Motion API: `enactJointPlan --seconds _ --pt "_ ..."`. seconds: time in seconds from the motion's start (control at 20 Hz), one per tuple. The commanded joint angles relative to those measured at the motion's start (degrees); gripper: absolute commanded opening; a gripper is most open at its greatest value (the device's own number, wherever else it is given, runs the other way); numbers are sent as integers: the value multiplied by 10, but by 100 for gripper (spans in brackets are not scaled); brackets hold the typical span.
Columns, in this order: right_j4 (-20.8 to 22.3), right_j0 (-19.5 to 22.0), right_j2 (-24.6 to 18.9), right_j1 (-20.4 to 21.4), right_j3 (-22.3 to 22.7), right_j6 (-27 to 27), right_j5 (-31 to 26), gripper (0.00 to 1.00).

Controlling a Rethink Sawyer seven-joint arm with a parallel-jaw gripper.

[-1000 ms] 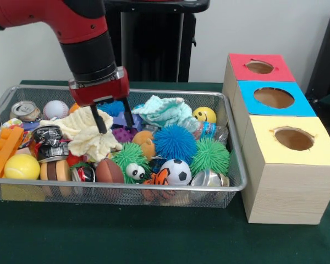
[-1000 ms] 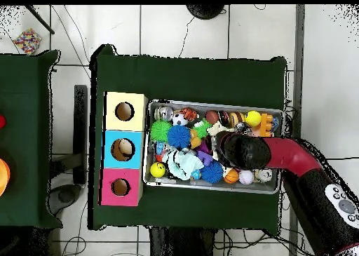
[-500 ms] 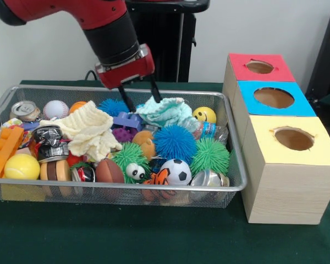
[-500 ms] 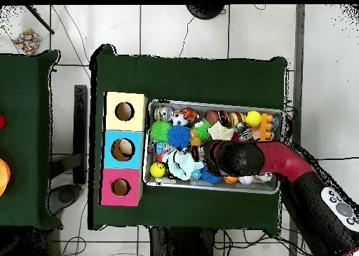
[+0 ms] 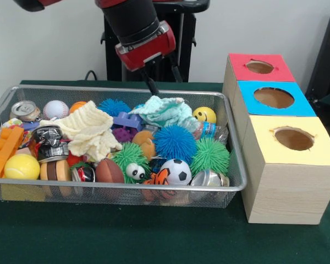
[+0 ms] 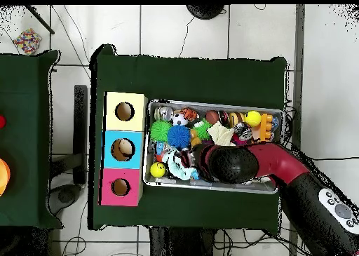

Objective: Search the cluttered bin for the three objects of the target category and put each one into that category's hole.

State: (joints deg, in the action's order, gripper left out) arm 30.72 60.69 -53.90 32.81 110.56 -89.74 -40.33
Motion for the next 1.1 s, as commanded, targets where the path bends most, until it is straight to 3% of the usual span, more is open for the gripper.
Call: enactJointPlan --seconds 0.05,0.2,0.4,0.65,0.9,1.0,1.1 --pt "49 -17 -68 -6 -4 220 -68 100" --pt "51 -39 -74 -12 -22 240 -103 100" --pt "38 -74 -53 2 -34 217 -159 100" --pt "43 -104 -74 -11 -58 269 -188 100" --pt "12 -85 -137 2 -39 314 -228 100" --pt "8 -75 -150 18 -35 363 -296 100" --pt "28 -73 -158 14 -41 373 -272 100"
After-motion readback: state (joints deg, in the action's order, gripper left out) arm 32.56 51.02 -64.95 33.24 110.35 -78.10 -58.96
